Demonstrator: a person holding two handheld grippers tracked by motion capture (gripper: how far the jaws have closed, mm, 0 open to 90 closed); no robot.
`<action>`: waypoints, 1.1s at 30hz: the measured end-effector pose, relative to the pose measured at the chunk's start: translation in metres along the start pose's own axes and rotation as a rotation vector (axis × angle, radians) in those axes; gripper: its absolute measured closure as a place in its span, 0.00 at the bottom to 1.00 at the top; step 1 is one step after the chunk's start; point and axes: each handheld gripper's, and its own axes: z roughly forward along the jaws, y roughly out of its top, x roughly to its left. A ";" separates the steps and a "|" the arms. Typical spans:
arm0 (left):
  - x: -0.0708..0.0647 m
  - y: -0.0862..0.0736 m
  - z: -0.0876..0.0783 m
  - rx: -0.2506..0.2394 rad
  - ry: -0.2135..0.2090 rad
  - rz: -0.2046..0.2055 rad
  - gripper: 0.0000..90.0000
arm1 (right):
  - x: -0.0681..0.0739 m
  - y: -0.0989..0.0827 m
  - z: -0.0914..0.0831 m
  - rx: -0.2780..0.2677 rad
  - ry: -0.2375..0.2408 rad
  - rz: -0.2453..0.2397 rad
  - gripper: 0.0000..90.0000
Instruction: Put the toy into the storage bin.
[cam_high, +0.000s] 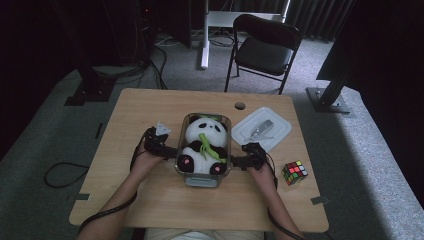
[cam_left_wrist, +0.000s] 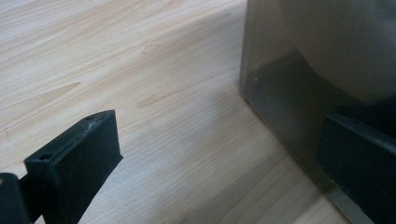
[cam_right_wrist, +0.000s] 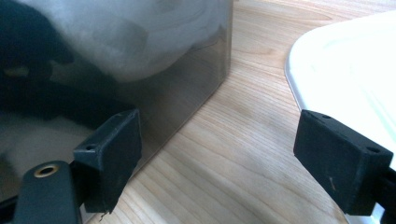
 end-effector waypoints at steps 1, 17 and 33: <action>-0.003 0.000 0.000 0.001 -0.007 0.002 0.01 | -0.003 -0.001 -0.001 0.000 0.004 0.007 0.16; -0.014 0.002 -0.001 0.006 -0.037 0.031 0.01 | -0.009 -0.004 -0.014 -0.030 -0.010 0.044 0.21; -0.010 -0.005 0.000 0.013 -0.100 0.009 0.01 | -0.008 0.001 -0.033 -0.067 -0.007 0.056 0.16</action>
